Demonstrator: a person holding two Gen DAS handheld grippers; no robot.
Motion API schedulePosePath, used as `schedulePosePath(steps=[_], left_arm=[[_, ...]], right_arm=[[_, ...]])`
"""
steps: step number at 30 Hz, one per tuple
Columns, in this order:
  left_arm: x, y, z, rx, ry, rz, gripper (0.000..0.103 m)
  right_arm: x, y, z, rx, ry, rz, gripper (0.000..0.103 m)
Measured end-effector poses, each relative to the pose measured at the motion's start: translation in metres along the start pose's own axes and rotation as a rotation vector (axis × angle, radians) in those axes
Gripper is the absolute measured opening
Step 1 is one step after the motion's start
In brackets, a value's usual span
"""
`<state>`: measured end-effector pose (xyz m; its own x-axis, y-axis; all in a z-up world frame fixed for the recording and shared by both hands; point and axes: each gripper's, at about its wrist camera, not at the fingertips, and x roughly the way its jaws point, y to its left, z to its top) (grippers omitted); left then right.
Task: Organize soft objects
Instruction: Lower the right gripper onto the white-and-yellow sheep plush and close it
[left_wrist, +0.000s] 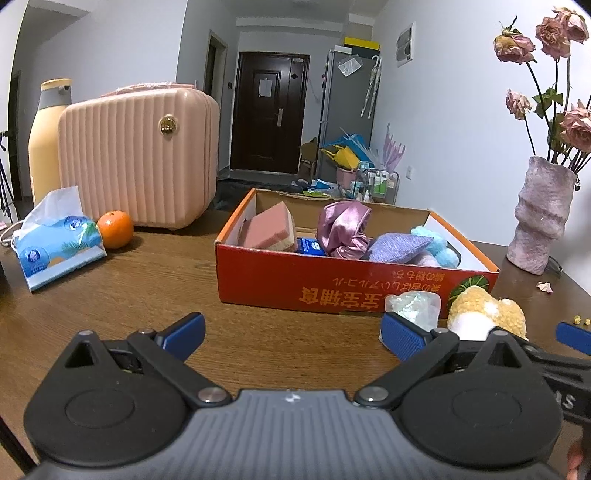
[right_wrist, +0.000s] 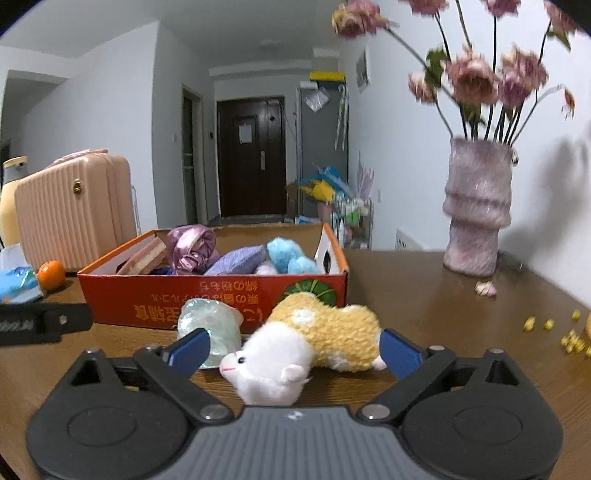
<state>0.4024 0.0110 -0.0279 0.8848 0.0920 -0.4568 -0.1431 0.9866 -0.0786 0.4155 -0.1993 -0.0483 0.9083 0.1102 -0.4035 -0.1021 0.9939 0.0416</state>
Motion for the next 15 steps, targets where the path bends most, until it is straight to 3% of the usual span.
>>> schedulePosePath(steps=[11, 15], left_arm=[[0.009, 0.013, 0.007, 0.012, -0.009, 0.006, 0.103], [0.012, 0.017, 0.008, 0.019, -0.007, 0.002, 0.103]], right_arm=[[0.050, 0.000, 0.008, 0.138, 0.132, -0.024, 0.079], [0.063, 0.002, 0.009, 0.169, 0.166, -0.045, 0.079]])
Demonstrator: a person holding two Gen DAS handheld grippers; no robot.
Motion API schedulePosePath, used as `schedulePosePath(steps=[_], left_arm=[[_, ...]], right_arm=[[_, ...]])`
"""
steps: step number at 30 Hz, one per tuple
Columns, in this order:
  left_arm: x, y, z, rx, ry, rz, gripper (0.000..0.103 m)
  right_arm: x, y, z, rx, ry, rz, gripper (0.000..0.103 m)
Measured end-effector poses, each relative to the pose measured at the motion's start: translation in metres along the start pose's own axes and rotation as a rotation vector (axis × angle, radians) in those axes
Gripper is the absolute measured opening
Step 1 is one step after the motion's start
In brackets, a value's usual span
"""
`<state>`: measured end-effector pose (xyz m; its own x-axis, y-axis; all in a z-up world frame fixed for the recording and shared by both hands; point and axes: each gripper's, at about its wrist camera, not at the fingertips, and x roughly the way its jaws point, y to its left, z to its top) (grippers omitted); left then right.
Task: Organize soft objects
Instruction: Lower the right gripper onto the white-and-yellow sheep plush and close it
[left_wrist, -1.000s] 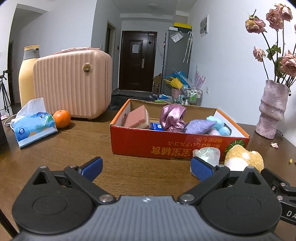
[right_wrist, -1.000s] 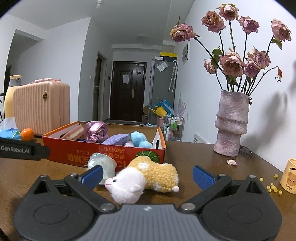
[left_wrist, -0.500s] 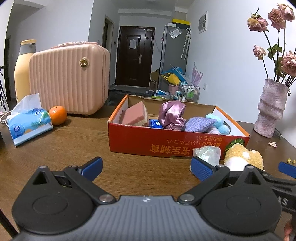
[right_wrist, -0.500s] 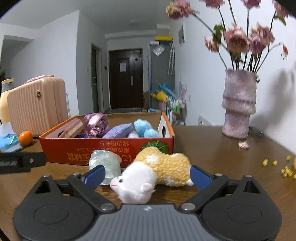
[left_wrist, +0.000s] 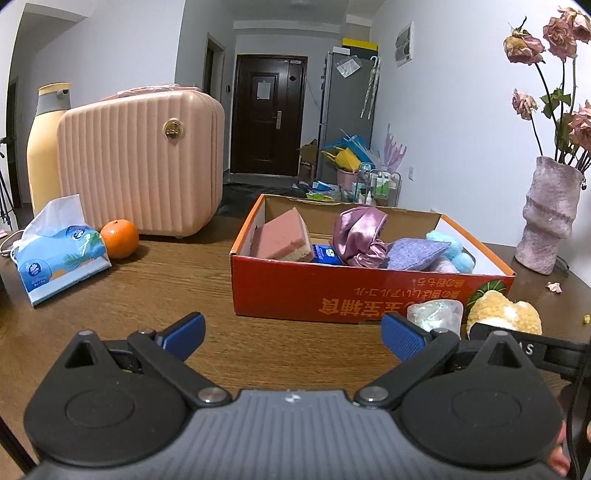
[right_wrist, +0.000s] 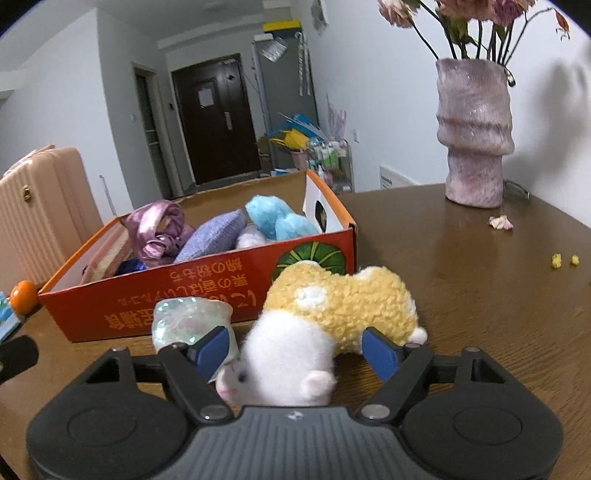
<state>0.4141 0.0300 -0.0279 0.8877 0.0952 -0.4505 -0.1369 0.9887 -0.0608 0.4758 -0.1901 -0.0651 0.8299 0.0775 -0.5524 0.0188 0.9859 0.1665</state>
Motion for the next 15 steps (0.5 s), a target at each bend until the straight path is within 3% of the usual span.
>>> schedulePosePath(steps=[6, 10, 15], left_arm=[[0.005, 0.004, 0.001, 0.010, 0.005, -0.006, 0.103], [0.006, 0.005, 0.001, 0.009, 0.008, -0.008, 0.103], [0.006, 0.004, -0.001, 0.016, 0.009, -0.008, 0.103]], right_arm=[[0.014, 0.002, 0.001, 0.020, 0.043, -0.018, 0.074], [0.018, -0.003, 0.001, 0.037, 0.067, -0.005, 0.053], [0.016, -0.002, -0.002, 0.008, 0.065, -0.004, 0.049]])
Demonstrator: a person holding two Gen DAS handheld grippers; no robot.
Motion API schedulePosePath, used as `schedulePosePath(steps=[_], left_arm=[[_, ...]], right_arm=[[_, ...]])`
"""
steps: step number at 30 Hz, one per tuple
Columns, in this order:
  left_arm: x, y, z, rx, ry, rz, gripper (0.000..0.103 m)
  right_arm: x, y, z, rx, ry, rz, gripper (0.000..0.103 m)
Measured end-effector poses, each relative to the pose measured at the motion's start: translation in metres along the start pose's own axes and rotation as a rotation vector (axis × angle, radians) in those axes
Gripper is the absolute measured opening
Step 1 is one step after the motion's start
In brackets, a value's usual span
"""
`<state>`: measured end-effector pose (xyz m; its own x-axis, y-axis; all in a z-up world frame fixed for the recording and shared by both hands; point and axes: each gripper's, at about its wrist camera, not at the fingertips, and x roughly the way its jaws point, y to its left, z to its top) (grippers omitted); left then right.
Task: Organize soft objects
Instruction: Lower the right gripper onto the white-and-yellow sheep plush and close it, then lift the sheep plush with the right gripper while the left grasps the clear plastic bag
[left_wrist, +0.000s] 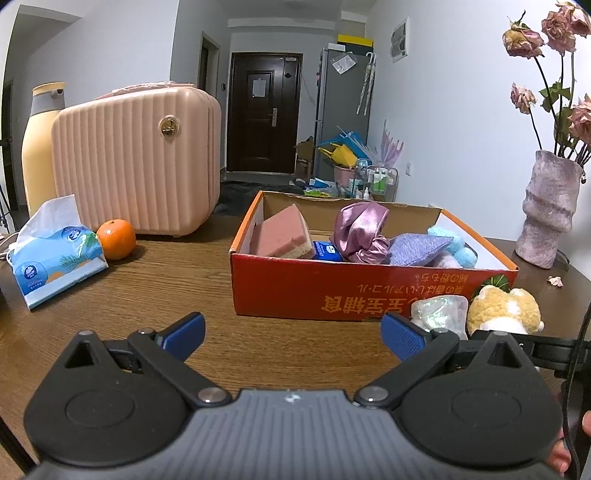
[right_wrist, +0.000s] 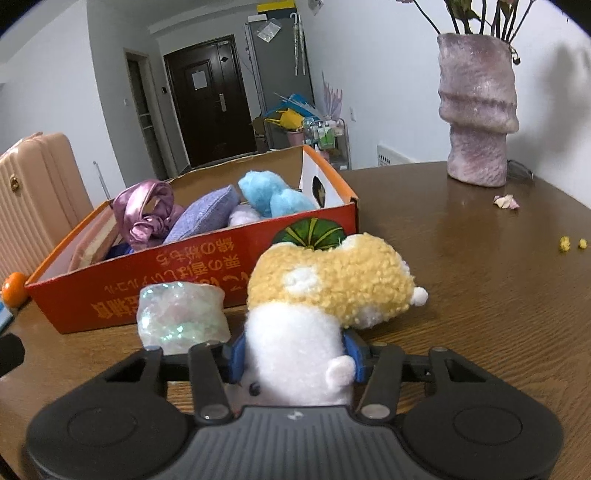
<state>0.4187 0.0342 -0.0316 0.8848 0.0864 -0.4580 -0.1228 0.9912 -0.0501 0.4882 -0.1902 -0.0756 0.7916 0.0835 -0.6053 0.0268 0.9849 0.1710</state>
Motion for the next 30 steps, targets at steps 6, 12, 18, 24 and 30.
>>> schedulePosePath(steps=[6, 12, 18, 24, 30], left_arm=[[0.002, 0.000, -0.001, -0.002, 0.003, -0.001, 0.103], [0.001, -0.002, -0.002, 0.006, -0.005, -0.002, 0.103], [0.003, -0.004, -0.002, -0.001, -0.002, 0.006, 0.103], [0.006, -0.015, -0.002, 0.001, 0.002, 0.002, 0.103], [0.014, -0.038, -0.003, 0.006, 0.022, -0.018, 0.103]], right_arm=[[-0.007, -0.007, -0.001, 0.017, -0.015, 0.031, 0.048], [-0.018, -0.019, -0.001, 0.005, -0.053, 0.024, 0.047], [-0.026, -0.041, 0.000, 0.001, -0.082, 0.014, 0.048], [-0.029, -0.061, 0.006, 0.007, -0.105, 0.005, 0.047], [-0.030, -0.080, 0.010, 0.002, -0.121, 0.001, 0.047]])
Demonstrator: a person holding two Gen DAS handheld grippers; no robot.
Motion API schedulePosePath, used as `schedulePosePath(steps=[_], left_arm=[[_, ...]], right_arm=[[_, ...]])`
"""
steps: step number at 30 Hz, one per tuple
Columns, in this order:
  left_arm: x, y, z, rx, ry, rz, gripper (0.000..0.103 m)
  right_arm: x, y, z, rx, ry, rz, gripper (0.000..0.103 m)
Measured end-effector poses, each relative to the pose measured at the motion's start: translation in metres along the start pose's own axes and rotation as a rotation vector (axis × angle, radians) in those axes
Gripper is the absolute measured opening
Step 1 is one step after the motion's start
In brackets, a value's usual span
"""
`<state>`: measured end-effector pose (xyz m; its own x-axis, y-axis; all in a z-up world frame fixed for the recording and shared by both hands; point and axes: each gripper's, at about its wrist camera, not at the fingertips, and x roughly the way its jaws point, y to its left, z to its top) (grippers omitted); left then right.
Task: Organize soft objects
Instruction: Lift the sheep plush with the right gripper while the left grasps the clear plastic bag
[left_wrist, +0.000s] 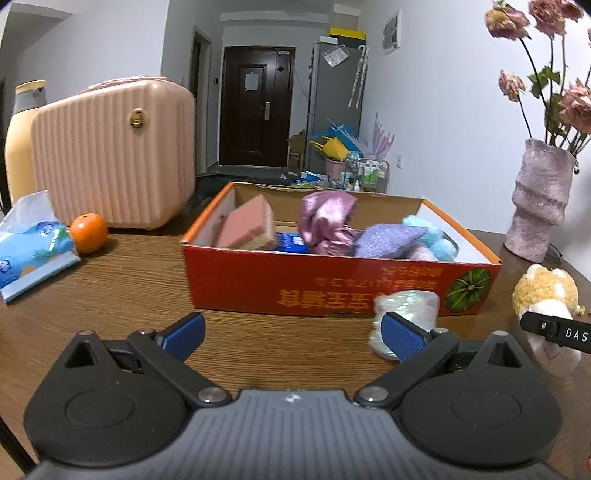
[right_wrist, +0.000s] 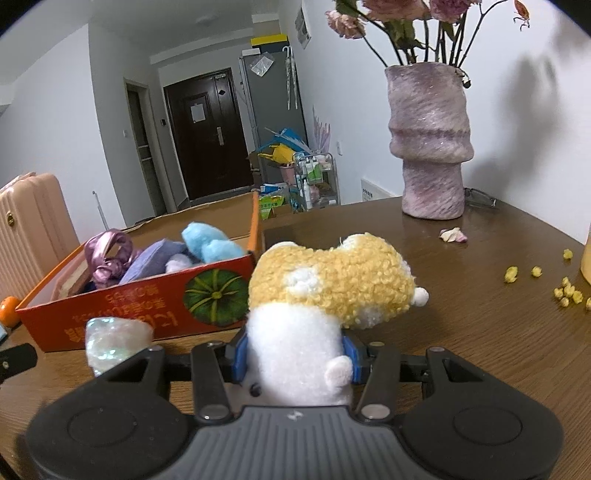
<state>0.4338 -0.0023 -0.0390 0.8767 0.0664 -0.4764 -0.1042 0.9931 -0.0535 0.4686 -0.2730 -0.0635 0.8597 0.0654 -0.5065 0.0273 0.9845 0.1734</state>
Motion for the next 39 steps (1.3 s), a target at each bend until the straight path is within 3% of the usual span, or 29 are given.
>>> schedulePosePath(steps=[18, 33, 39], left_arm=[[0.036, -0.069, 0.001, 0.042, 0.070, -0.048, 0.103], [0.068, -0.087, 0.005, 0.041, 0.136, -0.034, 0.103], [0.076, -0.087, 0.006, 0.051, 0.164, -0.037, 0.088]], right_arm=[[0.003, -0.054, 0.016, -0.021, -0.035, -0.005, 0.048], [0.004, -0.070, 0.020, -0.043, -0.055, 0.014, 0.048], [0.003, -0.066, 0.017, -0.059, -0.074, 0.018, 0.048]])
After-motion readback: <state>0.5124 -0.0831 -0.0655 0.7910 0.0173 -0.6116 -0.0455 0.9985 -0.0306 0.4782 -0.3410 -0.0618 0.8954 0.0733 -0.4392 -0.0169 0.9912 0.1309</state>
